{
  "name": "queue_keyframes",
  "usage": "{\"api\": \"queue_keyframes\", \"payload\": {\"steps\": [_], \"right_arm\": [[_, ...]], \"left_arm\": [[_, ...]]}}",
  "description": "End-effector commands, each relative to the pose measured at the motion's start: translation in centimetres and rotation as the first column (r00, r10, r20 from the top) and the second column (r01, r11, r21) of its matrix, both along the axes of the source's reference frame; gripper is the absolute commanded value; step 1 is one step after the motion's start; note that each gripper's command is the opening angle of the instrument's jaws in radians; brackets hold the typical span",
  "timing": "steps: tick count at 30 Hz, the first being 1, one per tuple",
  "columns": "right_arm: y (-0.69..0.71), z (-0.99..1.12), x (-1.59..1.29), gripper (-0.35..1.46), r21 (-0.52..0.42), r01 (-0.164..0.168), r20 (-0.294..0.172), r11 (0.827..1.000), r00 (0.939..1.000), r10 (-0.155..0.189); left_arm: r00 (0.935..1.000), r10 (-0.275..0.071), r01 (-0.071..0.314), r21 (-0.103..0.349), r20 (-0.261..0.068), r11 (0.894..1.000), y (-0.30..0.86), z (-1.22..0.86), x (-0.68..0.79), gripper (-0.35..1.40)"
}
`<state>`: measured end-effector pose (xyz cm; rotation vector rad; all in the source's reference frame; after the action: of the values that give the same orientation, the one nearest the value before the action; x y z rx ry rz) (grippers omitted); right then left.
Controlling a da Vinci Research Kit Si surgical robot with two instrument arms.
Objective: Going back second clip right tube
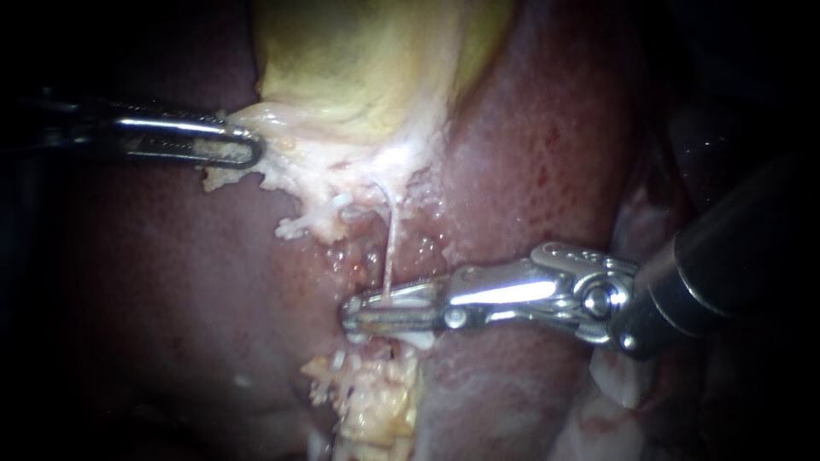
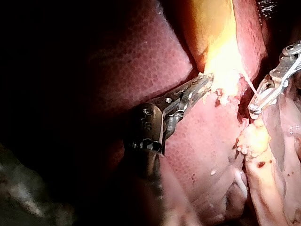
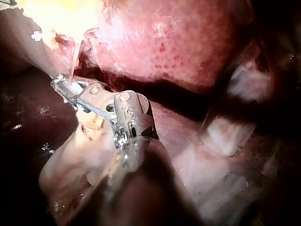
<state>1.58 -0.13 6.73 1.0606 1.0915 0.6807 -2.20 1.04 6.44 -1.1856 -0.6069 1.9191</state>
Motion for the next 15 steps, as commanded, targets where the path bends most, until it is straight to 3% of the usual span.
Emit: {"api": "queue_keyframes", "payload": {"steps": [1,4,7,11,15], "right_arm": [[0.00,0.01,0.00,-0.35,-0.011,0.001,-0.004,1.000,1.0000,-0.001],[0.00,-0.01,0.03,0.13,-0.075,-0.024,-0.006,0.997,0.9997,0.024],[0.00,0.01,0.08,0.38,-0.082,-0.029,-0.005,0.996,0.9996,0.029],[-0.02,0.06,0.13,0.44,-0.120,-0.030,-0.013,0.992,0.9995,0.028],[0.01,0.17,0.18,0.47,-0.186,-0.053,-0.014,0.981,0.9986,0.051]], "left_arm": [[1.0000,0.000,0.000,0.000,0.000,1.000,0.00,0.00,0.00,-0.35],[1.0000,0.000,0.000,0.000,0.000,1.000,0.00,0.00,0.00,-0.35],[1.0000,0.000,0.000,0.000,0.000,1.000,0.00,0.00,0.00,-0.35],[1.0000,0.000,0.000,0.000,0.000,1.000,0.00,0.00,0.00,-0.35],[1.0000,-0.001,0.001,0.000,0.000,1.000,0.00,0.00,0.00,-0.35]]}}
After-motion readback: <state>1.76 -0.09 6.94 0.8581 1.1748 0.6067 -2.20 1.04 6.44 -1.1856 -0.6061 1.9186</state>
